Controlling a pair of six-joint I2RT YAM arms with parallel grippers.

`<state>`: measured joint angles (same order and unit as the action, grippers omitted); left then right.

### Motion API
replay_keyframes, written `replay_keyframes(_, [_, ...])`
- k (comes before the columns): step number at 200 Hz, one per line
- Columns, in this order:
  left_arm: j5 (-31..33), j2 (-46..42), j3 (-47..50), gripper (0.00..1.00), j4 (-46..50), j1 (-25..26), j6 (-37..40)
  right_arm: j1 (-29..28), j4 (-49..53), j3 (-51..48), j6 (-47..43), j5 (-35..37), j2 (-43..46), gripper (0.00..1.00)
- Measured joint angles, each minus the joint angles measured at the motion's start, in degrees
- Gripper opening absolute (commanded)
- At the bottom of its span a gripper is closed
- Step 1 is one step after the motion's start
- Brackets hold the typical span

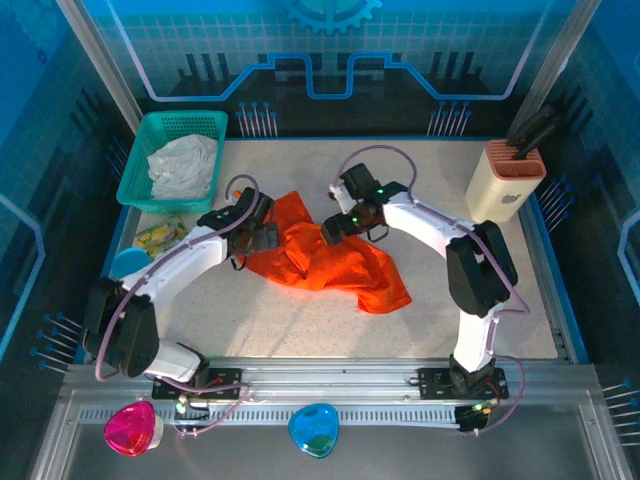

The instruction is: Fold and stack the t-shirts

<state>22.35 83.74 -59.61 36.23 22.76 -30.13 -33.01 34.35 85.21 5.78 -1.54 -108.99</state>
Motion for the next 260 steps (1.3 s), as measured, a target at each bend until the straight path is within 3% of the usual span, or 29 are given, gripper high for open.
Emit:
replay_keyframes(35, [-0.8, 6.1, 1.0, 0.96, -7.0, -2.5, 0.0, -5.7, 2.6, 11.8, -6.1, 0.0, -5.0, 0.95])
replay_keyframes(78, [0.1, 15.4, -1.6, 0.79, -12.7, -5.2, 0.1, -6.4, 7.2, 26.2, -9.0, -0.5, -14.6, 0.95])
replay_keyframes(90, [0.4, 18.1, -2.5, 0.73, -13.5, -5.7, 0.0, -6.5, 8.6, 29.0, -9.0, -0.6, -17.7, 0.94])
replay_keyframes(103, [0.8, 20.2, -3.1, 0.56, -14.1, -5.9, -0.2, -6.5, 10.0, 31.2, -8.8, -0.7, -20.7, 0.92])
replay_keyframes(115, [0.8, 21.3, -3.2, 0.38, -14.4, -6.0, -0.6, -6.6, 11.4, 33.1, -8.5, -0.7, -23.4, 0.80])
replay_keyframes(137, [0.9, 21.2, -3.0, 0.13, -14.8, -6.0, -0.9, -6.6, 13.0, 35.4, -7.0, -0.7, -27.2, 0.44])
replay_keyframes(149, [1.0, 20.5, -2.2, 0.00, -15.4, -6.0, -1.6, -6.7, 13.8, 35.5, -6.6, -0.5, -28.0, 0.04])
replay_keyframes(151, [0.9, 20.4, -2.0, 0.00, -15.4, -6.0, -1.2, -6.7, 13.9, 35.5, -6.2, -0.5, -28.0, 0.00])
replay_keyframes(192, [1.0, 12.0, 3.7, 0.00, -14.7, -6.0, -2.1, -6.7, 11.8, 32.0, -2.8, 4.4, -23.7, 0.00])
replay_keyframes(260, [3.0, -8.5, 14.8, 0.00, -7.9, -6.0, -4.6, -2.5, -1.2, 2.3, 12.2, 25.9, 8.7, 0.00])
